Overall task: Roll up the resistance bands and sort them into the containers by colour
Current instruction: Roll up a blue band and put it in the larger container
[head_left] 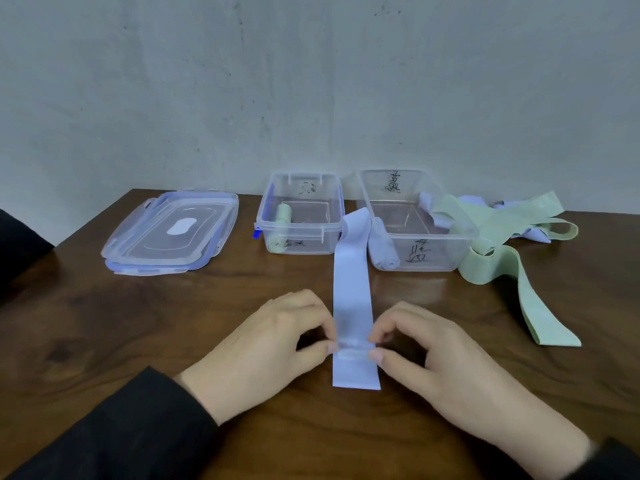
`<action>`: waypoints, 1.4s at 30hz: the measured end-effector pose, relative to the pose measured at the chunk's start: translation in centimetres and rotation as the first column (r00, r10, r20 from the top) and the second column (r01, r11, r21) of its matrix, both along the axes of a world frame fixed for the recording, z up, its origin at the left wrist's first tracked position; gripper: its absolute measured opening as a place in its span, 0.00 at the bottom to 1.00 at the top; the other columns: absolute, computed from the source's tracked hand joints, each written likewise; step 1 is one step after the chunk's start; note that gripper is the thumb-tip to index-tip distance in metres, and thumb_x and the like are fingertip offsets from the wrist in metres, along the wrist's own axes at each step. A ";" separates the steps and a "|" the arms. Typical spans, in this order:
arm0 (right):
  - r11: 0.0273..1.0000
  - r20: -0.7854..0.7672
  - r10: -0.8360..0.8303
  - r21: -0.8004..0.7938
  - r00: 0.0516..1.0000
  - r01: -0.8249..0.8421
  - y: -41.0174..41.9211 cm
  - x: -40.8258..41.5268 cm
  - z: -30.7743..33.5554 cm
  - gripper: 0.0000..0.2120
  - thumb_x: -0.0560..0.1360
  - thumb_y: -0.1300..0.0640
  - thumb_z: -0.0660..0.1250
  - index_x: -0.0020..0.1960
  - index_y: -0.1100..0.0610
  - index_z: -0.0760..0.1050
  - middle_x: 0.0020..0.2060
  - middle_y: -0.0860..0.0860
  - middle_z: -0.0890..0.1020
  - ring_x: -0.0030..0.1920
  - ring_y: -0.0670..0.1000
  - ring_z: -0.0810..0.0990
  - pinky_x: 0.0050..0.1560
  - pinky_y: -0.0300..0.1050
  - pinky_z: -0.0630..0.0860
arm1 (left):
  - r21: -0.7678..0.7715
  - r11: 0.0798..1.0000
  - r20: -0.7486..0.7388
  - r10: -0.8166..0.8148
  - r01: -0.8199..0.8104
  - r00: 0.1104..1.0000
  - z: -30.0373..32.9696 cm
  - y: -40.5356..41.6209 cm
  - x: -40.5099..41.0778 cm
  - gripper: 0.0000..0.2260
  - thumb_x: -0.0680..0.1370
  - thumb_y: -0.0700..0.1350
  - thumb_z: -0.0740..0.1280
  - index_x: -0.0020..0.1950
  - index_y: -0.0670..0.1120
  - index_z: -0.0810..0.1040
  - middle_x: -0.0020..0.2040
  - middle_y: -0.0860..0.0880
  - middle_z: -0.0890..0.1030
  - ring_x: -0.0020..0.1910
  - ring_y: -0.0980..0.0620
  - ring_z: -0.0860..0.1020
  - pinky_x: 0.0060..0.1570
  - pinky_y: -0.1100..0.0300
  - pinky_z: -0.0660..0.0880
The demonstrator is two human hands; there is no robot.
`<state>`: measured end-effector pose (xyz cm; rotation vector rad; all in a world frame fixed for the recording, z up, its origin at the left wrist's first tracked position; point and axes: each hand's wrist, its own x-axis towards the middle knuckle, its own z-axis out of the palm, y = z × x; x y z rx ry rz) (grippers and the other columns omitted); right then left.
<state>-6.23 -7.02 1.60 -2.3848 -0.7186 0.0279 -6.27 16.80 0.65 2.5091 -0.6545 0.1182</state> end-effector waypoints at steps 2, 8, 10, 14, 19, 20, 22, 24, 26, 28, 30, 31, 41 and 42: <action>0.988 -0.012 0.113 -0.107 0.994 -0.113 -0.4 -0.4 -0.4 0.04 0.76 0.41 0.68 0.47 0.40 0.74 0.51 0.37 0.76 0.57 0.44 0.74 0.58 0.35 0.67 | 0.033 0.995 -0.011 -0.094 0.094 0.996 0.3 -0.1 -0.5 0.03 0.78 0.55 0.66 0.46 0.58 0.77 0.49 0.61 0.74 0.53 0.60 0.72 0.57 0.65 0.67; 0.966 -0.008 0.155 -0.210 0.988 -0.153 -0.4 0.1 -0.7 0.05 0.74 0.40 0.69 0.44 0.39 0.76 0.51 0.36 0.74 0.57 0.43 0.71 0.58 0.31 0.61 | 0.200 0.966 -0.036 -0.161 0.165 0.986 -0.1 -0.4 -0.7 0.11 0.76 0.63 0.64 0.50 0.58 0.77 0.48 0.60 0.72 0.50 0.58 0.68 0.54 0.61 0.66; 0.969 -0.017 0.153 -0.194 0.988 -0.153 -0.1 0.3 -0.4 0.05 0.75 0.42 0.69 0.43 0.42 0.77 0.50 0.37 0.75 0.56 0.44 0.72 0.57 0.31 0.61 | 0.187 0.968 -0.023 -0.165 0.166 0.986 -0.1 -0.4 -0.7 0.09 0.76 0.61 0.64 0.49 0.58 0.76 0.47 0.60 0.71 0.50 0.59 0.68 0.54 0.61 0.66; 0.979 -0.017 0.123 -0.160 0.992 -0.124 0.0 0.2 -0.5 0.04 0.75 0.46 0.69 0.44 0.42 0.75 0.47 0.38 0.76 0.54 0.44 0.73 0.57 0.31 0.62 | 0.133 0.983 -0.040 -0.122 0.126 0.992 -0.2 -0.9 -0.8 0.05 0.78 0.56 0.63 0.45 0.58 0.75 0.44 0.59 0.72 0.49 0.57 0.70 0.55 0.59 0.68; 0.978 0.006 0.124 -0.167 0.992 -0.122 0.3 0.3 -0.9 0.05 0.75 0.50 0.67 0.43 0.41 0.74 0.45 0.38 0.76 0.51 0.44 0.74 0.58 0.33 0.61 | 0.092 0.993 -0.067 -0.063 0.069 0.996 0.0 -1.1 -0.9 0.04 0.77 0.53 0.65 0.48 0.60 0.70 0.44 0.59 0.72 0.51 0.57 0.70 0.54 0.68 0.66; 0.980 0.004 0.121 -0.161 0.993 -0.118 0.3 0.4 -1.0 0.05 0.76 0.50 0.68 0.43 0.41 0.75 0.45 0.38 0.76 0.51 0.43 0.74 0.58 0.33 0.61 | 0.097 0.992 -0.059 -0.069 0.075 0.996 0.0 -1.1 -0.8 0.04 0.77 0.53 0.66 0.48 0.59 0.71 0.44 0.58 0.72 0.50 0.56 0.70 0.54 0.67 0.66; 0.981 -0.011 0.113 -0.159 0.994 -0.113 0.2 0.4 -1.0 0.03 0.75 0.48 0.69 0.44 0.41 0.76 0.46 0.37 0.76 0.53 0.42 0.73 0.59 0.33 0.61 | 0.130 0.988 -0.026 -0.084 0.087 0.996 -0.1 -1.1 -0.6 0.02 0.77 0.53 0.66 0.46 0.58 0.74 0.43 0.58 0.72 0.47 0.56 0.71 0.54 0.62 0.69; 0.980 -0.011 0.109 -0.166 0.994 -0.110 0.1 0.5 -1.1 0.03 0.74 0.45 0.70 0.45 0.40 0.76 0.47 0.37 0.76 0.54 0.41 0.72 0.60 0.34 0.62 | 0.150 0.985 -0.023 -0.079 0.082 0.997 -0.2 -1.0 -0.6 0.02 0.77 0.54 0.65 0.46 0.58 0.75 0.43 0.59 0.71 0.47 0.56 0.72 0.52 0.58 0.71; 0.983 -0.003 0.101 -0.153 0.995 -0.100 0.2 0.5 -1.3 0.05 0.74 0.45 0.70 0.44 0.38 0.73 0.46 0.37 0.75 0.53 0.41 0.72 0.60 0.36 0.63 | 0.171 0.982 -0.020 -0.076 0.079 0.997 -0.2 -0.9 -0.6 0.05 0.76 0.58 0.62 0.46 0.59 0.74 0.43 0.60 0.71 0.46 0.57 0.71 0.51 0.58 0.71; 0.985 0.001 0.089 -0.148 0.996 -0.088 0.3 0.4 -1.4 0.07 0.75 0.46 0.70 0.43 0.37 0.72 0.46 0.37 0.76 0.53 0.41 0.72 0.60 0.36 0.63 | 0.193 0.978 -0.013 -0.078 0.079 0.997 -0.1 -1.0 -0.6 0.06 0.75 0.59 0.61 0.47 0.60 0.73 0.43 0.60 0.70 0.45 0.58 0.70 0.49 0.59 0.71; 0.987 0.016 0.087 -0.139 0.996 -0.084 0.4 0.3 -1.4 0.06 0.75 0.47 0.69 0.42 0.38 0.73 0.45 0.37 0.76 0.52 0.42 0.73 0.58 0.35 0.63 | 0.202 0.977 0.001 -0.073 0.071 0.997 0.0 -1.1 -0.6 0.05 0.76 0.58 0.60 0.47 0.60 0.72 0.42 0.60 0.70 0.45 0.58 0.70 0.49 0.60 0.71; 0.988 0.017 0.086 -0.133 0.996 -0.083 0.4 0.3 -1.4 0.05 0.75 0.48 0.69 0.42 0.40 0.74 0.45 0.38 0.76 0.51 0.42 0.73 0.58 0.34 0.63 | 0.199 0.978 -0.002 -0.069 0.068 0.998 0.0 -1.2 -0.7 0.04 0.77 0.58 0.60 0.47 0.60 0.72 0.43 0.60 0.70 0.45 0.58 0.70 0.50 0.60 0.70; 0.996 -0.011 0.028 -0.080 1.000 -0.029 0.4 0.5 -1.6 0.06 0.75 0.51 0.71 0.42 0.41 0.76 0.43 0.39 0.77 0.51 0.42 0.74 0.55 0.35 0.64 | 0.152 0.988 0.024 -0.006 0.002 1.000 -0.5 -1.5 -0.9 0.06 0.77 0.57 0.59 0.44 0.59 0.73 0.42 0.60 0.71 0.46 0.58 0.71 0.50 0.62 0.70; 0.996 -0.002 0.026 -0.084 1.000 -0.026 0.4 0.6 -1.6 0.06 0.75 0.50 0.70 0.42 0.40 0.76 0.43 0.39 0.77 0.51 0.43 0.74 0.55 0.36 0.65 | 0.152 0.988 0.029 -0.001 -0.003 1.000 -0.5 -1.5 -0.8 0.07 0.77 0.57 0.59 0.44 0.59 0.73 0.41 0.60 0.71 0.46 0.58 0.71 0.49 0.63 0.70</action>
